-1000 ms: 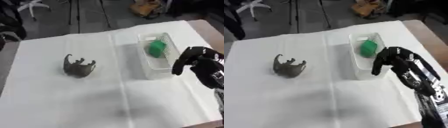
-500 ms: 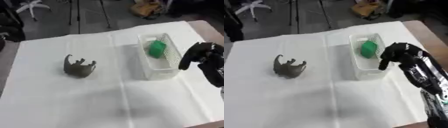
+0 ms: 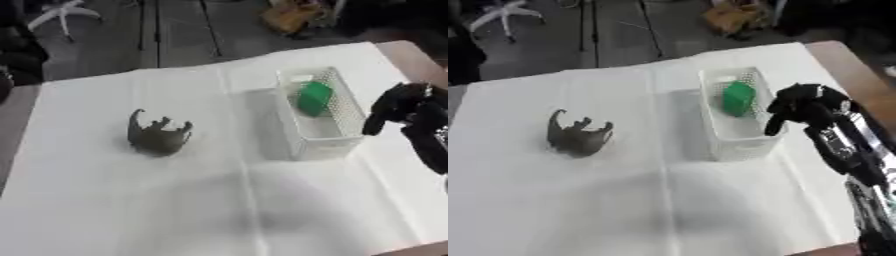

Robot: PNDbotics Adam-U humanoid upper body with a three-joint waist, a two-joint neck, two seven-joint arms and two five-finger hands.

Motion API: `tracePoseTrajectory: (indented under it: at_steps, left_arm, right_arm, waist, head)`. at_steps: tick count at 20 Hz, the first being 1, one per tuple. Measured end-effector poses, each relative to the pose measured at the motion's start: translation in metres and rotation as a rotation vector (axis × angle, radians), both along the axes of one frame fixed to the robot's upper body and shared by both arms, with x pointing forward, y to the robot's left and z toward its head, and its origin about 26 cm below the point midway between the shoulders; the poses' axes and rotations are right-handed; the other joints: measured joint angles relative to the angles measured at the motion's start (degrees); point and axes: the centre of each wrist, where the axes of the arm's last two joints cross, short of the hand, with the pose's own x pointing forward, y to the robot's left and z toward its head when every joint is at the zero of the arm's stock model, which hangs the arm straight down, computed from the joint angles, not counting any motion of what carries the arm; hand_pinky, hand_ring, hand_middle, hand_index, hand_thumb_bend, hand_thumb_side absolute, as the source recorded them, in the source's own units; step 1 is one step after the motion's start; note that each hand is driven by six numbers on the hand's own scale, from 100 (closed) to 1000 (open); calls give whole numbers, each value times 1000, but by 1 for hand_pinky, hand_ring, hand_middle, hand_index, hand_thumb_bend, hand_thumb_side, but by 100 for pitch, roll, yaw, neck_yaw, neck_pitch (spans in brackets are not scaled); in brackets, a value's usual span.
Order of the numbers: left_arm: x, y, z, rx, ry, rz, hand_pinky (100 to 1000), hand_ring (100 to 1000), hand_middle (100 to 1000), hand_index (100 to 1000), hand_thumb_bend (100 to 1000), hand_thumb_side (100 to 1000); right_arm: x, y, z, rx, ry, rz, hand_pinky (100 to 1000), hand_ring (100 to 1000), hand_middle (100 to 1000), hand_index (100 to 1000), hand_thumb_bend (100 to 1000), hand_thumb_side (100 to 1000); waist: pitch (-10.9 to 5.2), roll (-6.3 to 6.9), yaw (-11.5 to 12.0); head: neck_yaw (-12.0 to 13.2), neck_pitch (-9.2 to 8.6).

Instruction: Pick up objects on the table and place them in the box.

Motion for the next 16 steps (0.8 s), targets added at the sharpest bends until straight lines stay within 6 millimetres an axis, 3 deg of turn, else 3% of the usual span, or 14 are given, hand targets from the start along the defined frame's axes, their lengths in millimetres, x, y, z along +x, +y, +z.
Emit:
tracePoseTrajectory:
  at_steps: [16]
  left_arm:
    - [0, 0, 0, 5, 0, -5, 580, 713, 734, 847, 987, 638]
  right_arm:
    - [0, 0, 0, -4, 0, -2, 497, 492, 614, 791, 100, 669]
  waist:
    - [0, 0, -10]
  head:
    - [7, 0]
